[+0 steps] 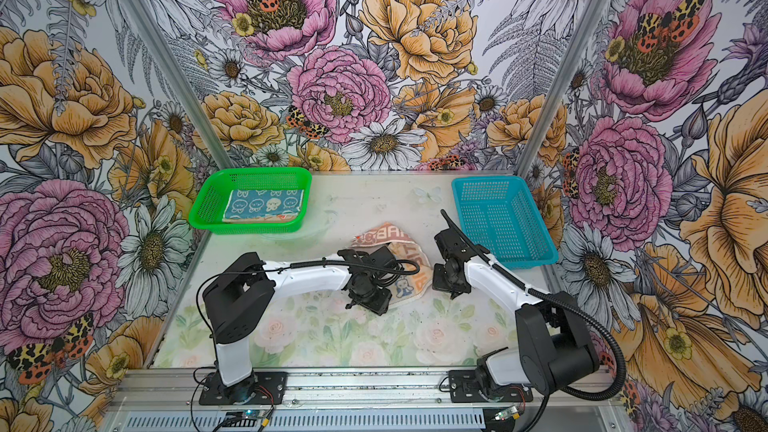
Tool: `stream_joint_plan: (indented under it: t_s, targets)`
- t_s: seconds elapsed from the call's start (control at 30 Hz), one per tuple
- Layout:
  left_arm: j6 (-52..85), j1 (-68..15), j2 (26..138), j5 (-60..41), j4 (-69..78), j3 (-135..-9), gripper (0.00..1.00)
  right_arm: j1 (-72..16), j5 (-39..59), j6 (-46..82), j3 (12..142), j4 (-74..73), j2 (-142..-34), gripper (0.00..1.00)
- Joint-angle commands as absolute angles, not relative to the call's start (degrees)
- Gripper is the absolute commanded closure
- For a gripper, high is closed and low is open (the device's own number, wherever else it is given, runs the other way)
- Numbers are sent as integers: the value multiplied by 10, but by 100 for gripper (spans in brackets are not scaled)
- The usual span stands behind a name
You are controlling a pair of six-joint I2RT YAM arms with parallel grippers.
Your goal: Fold and stack the towels
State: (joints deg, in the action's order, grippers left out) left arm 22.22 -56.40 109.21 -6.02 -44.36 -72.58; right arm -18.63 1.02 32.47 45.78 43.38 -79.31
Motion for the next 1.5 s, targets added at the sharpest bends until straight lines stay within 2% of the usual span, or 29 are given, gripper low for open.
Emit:
stream_joint_plan:
  t_s: [0.0,0.17,0.27,0.47,0.67,0.9,1.07,1.17,1.37,1.47]
  targets:
    - [222,-572,1106,-33,-460,-741,52,-181,16,323,452,416,-777,100]
    - [225,-576,1114,-28,-466,-741,71,-179,18,322,449,412,-776,100]
    - [228,-581,1116,-27,-469,-739,86,-178,20,323,446,408,-775,100]
    - [236,-585,1126,-37,-468,-737,100,-178,26,323,440,400,-776,100]
    - [238,-567,1107,-32,-468,-748,100,-177,40,326,454,400,-766,100]
    - [230,-413,1020,-73,-468,-856,100,-178,83,317,575,401,-765,100]
    - [239,-291,1025,-143,-475,-1017,100,-177,104,305,753,407,-819,100]
    - [233,-236,1079,-157,-515,-1146,100,-176,107,297,878,417,-874,100]
    - [227,-173,1164,-186,-584,-1377,100,-175,119,273,1136,474,-980,100]
    - [221,-154,1164,-194,-591,-1441,100,-176,124,256,1236,507,-998,100]
